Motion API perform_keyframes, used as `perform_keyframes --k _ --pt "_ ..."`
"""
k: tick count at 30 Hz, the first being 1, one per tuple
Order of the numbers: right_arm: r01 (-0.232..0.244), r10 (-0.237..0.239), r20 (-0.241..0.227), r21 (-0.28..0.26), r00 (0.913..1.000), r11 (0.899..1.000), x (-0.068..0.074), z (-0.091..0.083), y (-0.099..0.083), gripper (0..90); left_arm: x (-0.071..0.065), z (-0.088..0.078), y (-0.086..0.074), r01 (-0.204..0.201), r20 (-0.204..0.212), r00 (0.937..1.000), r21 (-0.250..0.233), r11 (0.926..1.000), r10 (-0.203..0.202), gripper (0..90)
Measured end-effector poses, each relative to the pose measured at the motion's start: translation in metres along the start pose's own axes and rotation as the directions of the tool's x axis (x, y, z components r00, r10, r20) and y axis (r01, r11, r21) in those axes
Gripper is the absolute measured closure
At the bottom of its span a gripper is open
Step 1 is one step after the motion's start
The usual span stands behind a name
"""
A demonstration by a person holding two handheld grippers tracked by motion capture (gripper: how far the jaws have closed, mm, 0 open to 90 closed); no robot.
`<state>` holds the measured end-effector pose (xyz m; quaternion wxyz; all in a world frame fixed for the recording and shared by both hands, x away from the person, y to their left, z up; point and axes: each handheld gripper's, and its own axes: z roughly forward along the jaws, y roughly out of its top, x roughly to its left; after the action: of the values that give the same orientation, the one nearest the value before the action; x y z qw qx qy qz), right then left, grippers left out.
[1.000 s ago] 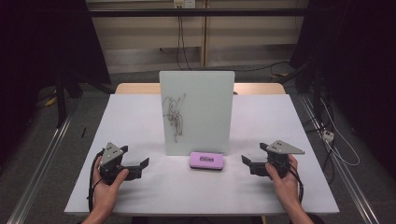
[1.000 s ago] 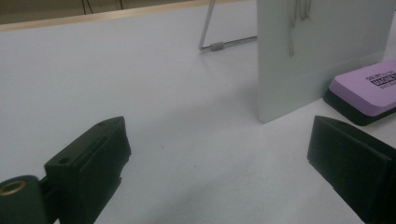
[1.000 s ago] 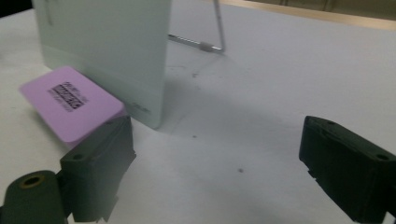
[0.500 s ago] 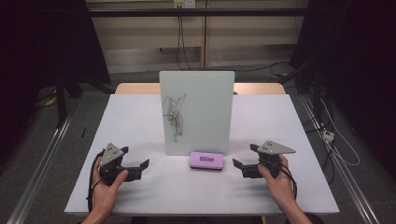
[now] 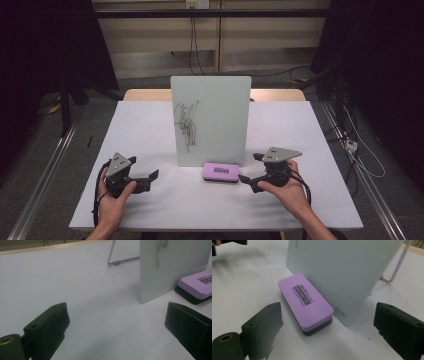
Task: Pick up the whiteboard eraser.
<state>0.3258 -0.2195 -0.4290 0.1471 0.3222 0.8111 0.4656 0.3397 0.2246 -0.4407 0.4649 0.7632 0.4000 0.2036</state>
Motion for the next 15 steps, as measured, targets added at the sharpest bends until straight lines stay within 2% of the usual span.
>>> perform_keyframes --k 4,10,11,13,14,15 --pt "0.051 -0.049 -0.056 0.033 0.9972 0.998 0.005 0.01 0.012 9.1 0.0 0.0 0.0 -0.005 -0.001 1.0 0.002 1.0 0.005 5.2" --pt "0.085 -0.08 -0.078 0.062 0.9937 0.995 0.006 0.023 0.019 12.0 0.001 0.001 0.0 -0.005 -0.001 1.0 0.002 1.0 0.005 5.2" --pt "0.112 -0.105 -0.091 0.069 0.9903 0.991 0.007 0.029 0.022 15.4 0.001 0.002 -0.001 -0.002 0.0 1.0 0.004 1.0 0.002 5.2" --pt "0.114 -0.107 -0.1 0.068 0.9892 0.991 0.007 0.03 0.022 17.3 0.002 0.002 -0.001 -0.003 0.001 1.0 0.005 1.0 0.003 5.2" --pt "0.148 -0.138 -0.118 0.076 0.9833 0.986 0.01 0.035 0.025 19.4 0.002 0.002 -0.001 -0.003 0.001 1.0 0.006 1.0 0.003 5.2" --pt "0.148 -0.138 -0.118 0.076 0.9833 0.986 0.01 0.035 0.025 19.4 0.002 0.002 -0.001 -0.004 0.001 1.0 0.006 1.0 0.004 5.2"
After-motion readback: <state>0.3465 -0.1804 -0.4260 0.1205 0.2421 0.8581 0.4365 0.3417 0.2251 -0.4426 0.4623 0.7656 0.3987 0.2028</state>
